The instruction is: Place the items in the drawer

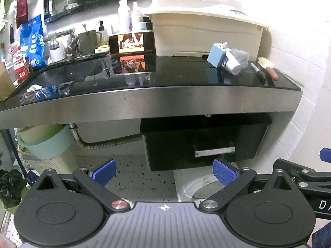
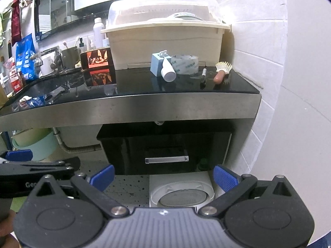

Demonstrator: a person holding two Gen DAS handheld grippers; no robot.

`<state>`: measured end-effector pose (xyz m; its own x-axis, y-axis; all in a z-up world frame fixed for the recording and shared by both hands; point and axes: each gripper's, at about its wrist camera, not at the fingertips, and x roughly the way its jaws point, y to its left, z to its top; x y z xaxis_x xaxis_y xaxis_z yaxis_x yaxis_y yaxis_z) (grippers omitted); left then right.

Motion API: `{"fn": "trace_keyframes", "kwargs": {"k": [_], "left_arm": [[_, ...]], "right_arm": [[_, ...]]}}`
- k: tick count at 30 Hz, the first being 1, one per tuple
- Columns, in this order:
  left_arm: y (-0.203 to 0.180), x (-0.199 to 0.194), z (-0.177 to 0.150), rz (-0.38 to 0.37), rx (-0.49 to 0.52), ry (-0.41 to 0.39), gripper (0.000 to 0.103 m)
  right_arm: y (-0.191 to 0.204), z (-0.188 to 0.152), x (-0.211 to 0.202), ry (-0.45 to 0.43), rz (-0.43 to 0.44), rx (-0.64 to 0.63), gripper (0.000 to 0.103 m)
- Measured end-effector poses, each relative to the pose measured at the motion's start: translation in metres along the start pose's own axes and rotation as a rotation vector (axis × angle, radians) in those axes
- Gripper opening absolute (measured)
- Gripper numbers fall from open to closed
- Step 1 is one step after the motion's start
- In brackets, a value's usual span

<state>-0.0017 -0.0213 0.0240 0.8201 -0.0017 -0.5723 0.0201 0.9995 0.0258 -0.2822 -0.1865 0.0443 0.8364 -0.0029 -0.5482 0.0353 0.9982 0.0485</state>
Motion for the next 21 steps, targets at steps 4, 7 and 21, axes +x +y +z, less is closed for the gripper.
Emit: {"fn": "trace_keyframes", "kwargs": {"k": [4, 7, 21], "left_arm": [[0.002, -0.002, 0.003, 0.003, -0.008, -0.011, 0.101], [0.003, -0.004, 0.005, 0.009, -0.007, -0.019, 0.101], [0.003, -0.007, 0.008, 0.014, -0.011, -0.032, 0.101]], "right_arm": [[0.001, 0.003, -0.001, -0.013, -0.001, 0.003, 0.103], [0.002, 0.005, -0.003, -0.025, 0.005, 0.001, 0.103], [0.006, 0.014, -0.006, -0.048, 0.019, -0.002, 0.103]]}}
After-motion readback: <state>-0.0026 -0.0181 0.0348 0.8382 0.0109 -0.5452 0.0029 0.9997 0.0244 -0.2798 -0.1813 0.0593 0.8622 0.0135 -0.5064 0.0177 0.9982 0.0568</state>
